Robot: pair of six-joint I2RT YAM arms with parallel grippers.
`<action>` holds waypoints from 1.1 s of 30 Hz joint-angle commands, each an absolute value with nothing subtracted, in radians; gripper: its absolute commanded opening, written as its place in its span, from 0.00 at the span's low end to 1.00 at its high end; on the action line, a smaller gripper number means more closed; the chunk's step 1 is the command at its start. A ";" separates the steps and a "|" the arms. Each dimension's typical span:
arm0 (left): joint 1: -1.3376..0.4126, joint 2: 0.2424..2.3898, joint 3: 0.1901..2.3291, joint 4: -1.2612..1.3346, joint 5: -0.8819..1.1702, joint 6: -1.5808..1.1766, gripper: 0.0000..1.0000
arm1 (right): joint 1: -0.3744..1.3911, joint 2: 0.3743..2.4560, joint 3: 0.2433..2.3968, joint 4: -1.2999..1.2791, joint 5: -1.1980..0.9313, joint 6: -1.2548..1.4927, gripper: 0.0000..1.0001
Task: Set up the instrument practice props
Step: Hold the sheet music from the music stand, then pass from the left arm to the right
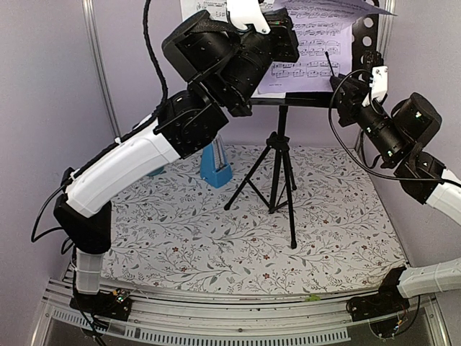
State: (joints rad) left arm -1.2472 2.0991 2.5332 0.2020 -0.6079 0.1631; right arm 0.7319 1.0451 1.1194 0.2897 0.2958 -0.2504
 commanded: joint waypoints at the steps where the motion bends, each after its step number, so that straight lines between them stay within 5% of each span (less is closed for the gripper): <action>1: -1.251 2.107 2.540 0.178 -0.606 0.148 0.00 | 0.727 1.017 1.147 0.227 0.269 -0.245 0.34; 13: -1.241 2.097 2.540 0.139 -0.596 0.134 0.00 | 0.688 0.922 1.201 0.122 0.140 -0.292 0.71; 21: -1.234 2.085 2.533 0.124 -0.572 0.129 0.00 | 0.526 0.999 1.289 0.146 -0.036 -0.276 0.78; 33: -1.220 2.074 2.531 0.101 -0.558 0.098 0.00 | 0.437 1.025 1.408 -0.044 -0.075 -0.054 0.72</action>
